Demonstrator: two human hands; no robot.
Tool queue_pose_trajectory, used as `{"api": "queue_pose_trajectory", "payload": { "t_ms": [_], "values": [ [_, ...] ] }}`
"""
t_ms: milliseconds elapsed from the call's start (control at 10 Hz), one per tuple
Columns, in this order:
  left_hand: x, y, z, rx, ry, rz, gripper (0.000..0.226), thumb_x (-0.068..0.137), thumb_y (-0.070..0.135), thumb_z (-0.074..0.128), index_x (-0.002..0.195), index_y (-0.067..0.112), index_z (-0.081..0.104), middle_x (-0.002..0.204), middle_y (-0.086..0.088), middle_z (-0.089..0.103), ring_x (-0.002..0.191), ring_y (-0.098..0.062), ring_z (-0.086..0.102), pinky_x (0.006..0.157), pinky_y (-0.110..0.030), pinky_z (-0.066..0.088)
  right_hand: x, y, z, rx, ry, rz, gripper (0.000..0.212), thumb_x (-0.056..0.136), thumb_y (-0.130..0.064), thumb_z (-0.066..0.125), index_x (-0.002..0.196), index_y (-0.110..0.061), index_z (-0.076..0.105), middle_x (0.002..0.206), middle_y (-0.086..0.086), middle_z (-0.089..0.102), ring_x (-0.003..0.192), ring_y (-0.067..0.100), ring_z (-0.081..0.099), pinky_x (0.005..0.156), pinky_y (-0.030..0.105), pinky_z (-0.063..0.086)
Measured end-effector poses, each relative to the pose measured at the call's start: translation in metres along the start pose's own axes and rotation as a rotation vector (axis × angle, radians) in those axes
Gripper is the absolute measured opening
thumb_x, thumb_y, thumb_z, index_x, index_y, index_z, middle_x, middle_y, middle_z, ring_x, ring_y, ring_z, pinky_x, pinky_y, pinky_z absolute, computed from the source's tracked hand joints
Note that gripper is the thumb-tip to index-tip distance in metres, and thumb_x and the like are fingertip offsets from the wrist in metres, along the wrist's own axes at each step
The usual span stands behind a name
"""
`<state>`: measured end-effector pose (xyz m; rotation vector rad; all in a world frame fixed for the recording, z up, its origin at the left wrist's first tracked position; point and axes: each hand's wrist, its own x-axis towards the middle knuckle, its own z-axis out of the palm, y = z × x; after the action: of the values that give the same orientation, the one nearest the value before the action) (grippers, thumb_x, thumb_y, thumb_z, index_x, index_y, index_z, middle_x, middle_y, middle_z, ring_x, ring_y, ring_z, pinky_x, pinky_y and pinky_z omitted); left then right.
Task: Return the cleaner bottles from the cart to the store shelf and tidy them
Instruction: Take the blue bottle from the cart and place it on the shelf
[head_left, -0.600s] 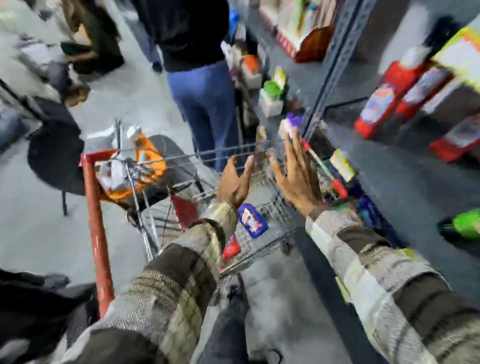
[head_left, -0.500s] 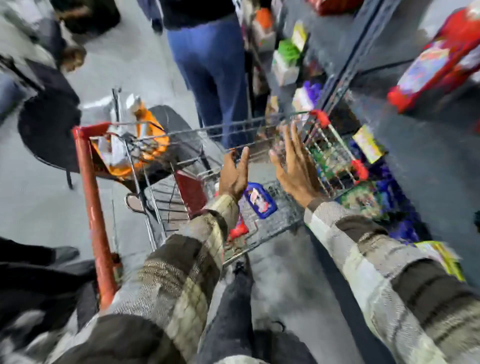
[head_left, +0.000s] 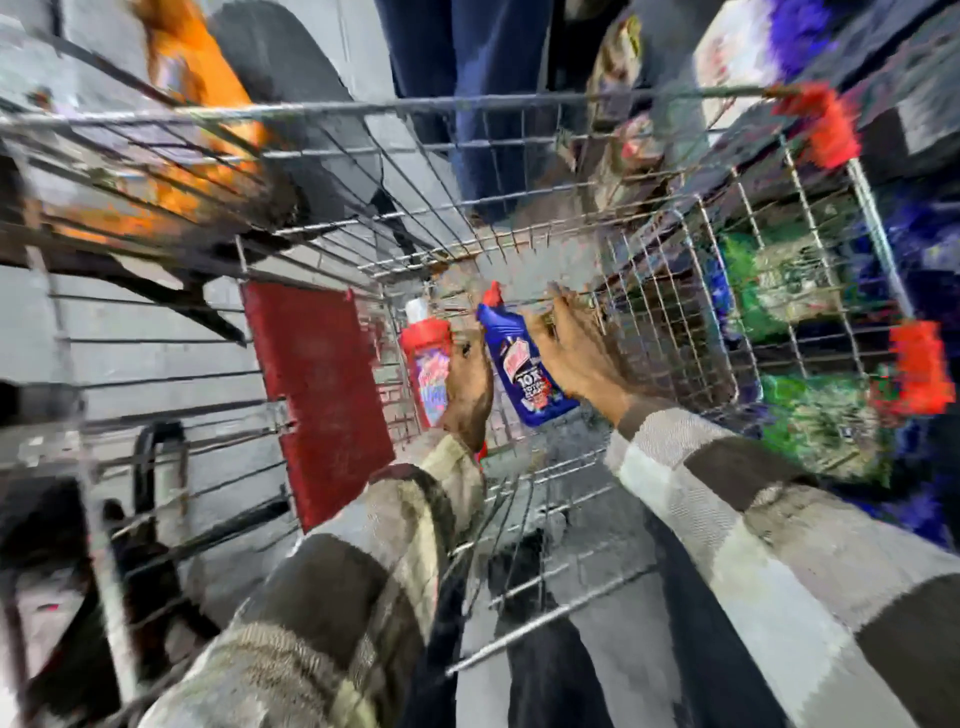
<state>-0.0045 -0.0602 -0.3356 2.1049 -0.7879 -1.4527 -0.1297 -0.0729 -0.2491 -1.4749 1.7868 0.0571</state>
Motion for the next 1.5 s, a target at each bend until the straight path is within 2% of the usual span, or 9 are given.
{"api": "queue_pose_trajectory", "payload": {
  "t_ms": [100,300,400,600,800,1000,1200,1300,1500],
  "values": [
    [0.007,-0.015,0.030,-0.023,0.008,-0.056,0.073,0.089,0.061,0.039,0.122,0.001,0.062,0.125,-0.020,0.065,0.117,-0.034,0.062,0.083,-0.021,0.046,0.031,0.030,0.029,0.054,-0.030,0.115,0.058,0.101,-0.027,0.037,0.152,-0.011,0.014,0.157,0.018,0.024,0.145,0.031,0.027,0.119,0.041,0.024],
    [0.005,-0.037,0.064,0.021,0.014,-0.200,0.049,0.099,0.038,0.046,0.123,-0.003,0.059,0.120,-0.022,0.066,0.110,-0.035,0.064,0.090,-0.037,0.054,0.052,0.055,0.056,0.059,-0.146,0.214,0.048,0.095,-0.033,0.036,0.142,-0.024,0.029,0.138,0.015,0.049,0.117,0.037,0.056,0.100,0.051,0.045],
    [0.007,-0.037,0.069,0.016,0.004,-0.269,0.033,0.100,0.025,0.050,0.115,-0.003,0.062,0.101,-0.015,0.067,0.088,-0.028,0.065,0.061,-0.025,0.046,0.062,0.062,0.065,0.130,-0.147,0.282,0.037,0.094,-0.023,0.042,0.128,-0.011,0.046,0.125,0.016,0.056,0.106,0.032,0.059,0.086,0.039,0.046],
    [0.019,-0.035,0.067,0.027,0.025,-0.332,0.032,0.095,0.027,0.061,0.112,0.000,0.066,0.107,-0.005,0.071,0.091,-0.023,0.066,0.066,-0.026,0.053,0.068,0.064,0.057,0.210,-0.134,0.361,0.034,0.092,-0.022,0.055,0.125,-0.012,0.050,0.120,0.014,0.060,0.102,0.033,0.065,0.091,0.047,0.055],
    [-0.005,0.009,0.051,0.028,0.049,-0.106,0.034,0.086,0.031,0.070,0.111,0.007,0.072,0.105,-0.011,0.076,0.092,-0.024,0.072,0.085,-0.032,0.058,0.045,0.055,0.014,0.278,-0.011,0.346,0.033,0.094,-0.021,0.053,0.125,-0.010,0.049,0.121,0.013,0.063,0.101,0.030,0.061,0.080,0.031,0.046],
    [-0.050,0.068,0.028,-0.075,-0.077,0.104,0.056,0.063,0.054,0.070,0.100,0.012,0.074,0.090,-0.005,0.078,0.084,-0.024,0.074,0.081,-0.047,0.061,-0.024,0.028,-0.059,0.454,0.195,0.267,0.036,0.090,-0.022,0.059,0.123,-0.011,0.051,0.115,0.003,0.063,0.102,0.022,0.059,0.089,0.033,0.046],
    [-0.168,0.171,-0.018,-0.097,-0.172,0.391,0.028,0.076,0.040,0.078,0.097,0.021,0.078,0.082,0.000,0.079,0.071,-0.009,0.072,0.068,-0.028,0.061,-0.129,-0.008,-0.141,0.545,0.440,0.177,0.038,0.088,-0.024,0.061,0.123,-0.012,0.053,0.116,0.005,0.065,0.104,0.023,0.062,0.091,0.032,0.047],
    [-0.215,0.215,-0.029,-0.071,-0.265,0.540,0.036,0.071,0.045,0.076,0.099,0.023,0.077,0.086,0.000,0.079,0.082,-0.018,0.076,0.080,-0.044,0.062,-0.183,-0.022,-0.183,0.607,0.585,0.134,0.036,0.088,-0.025,0.063,0.120,-0.011,0.056,0.119,0.012,0.067,0.107,0.030,0.064,0.093,0.038,0.049],
    [-0.326,0.287,-0.019,-0.078,-0.354,0.746,0.039,0.063,0.048,0.081,0.087,0.018,0.078,0.071,0.000,0.075,0.062,-0.002,0.066,0.071,-0.036,0.061,-0.294,-0.014,-0.254,0.651,0.900,0.096,0.033,0.088,-0.024,0.063,0.118,-0.010,0.060,0.115,0.011,0.070,0.104,0.027,0.066,0.073,0.021,0.038]
  ]
}}
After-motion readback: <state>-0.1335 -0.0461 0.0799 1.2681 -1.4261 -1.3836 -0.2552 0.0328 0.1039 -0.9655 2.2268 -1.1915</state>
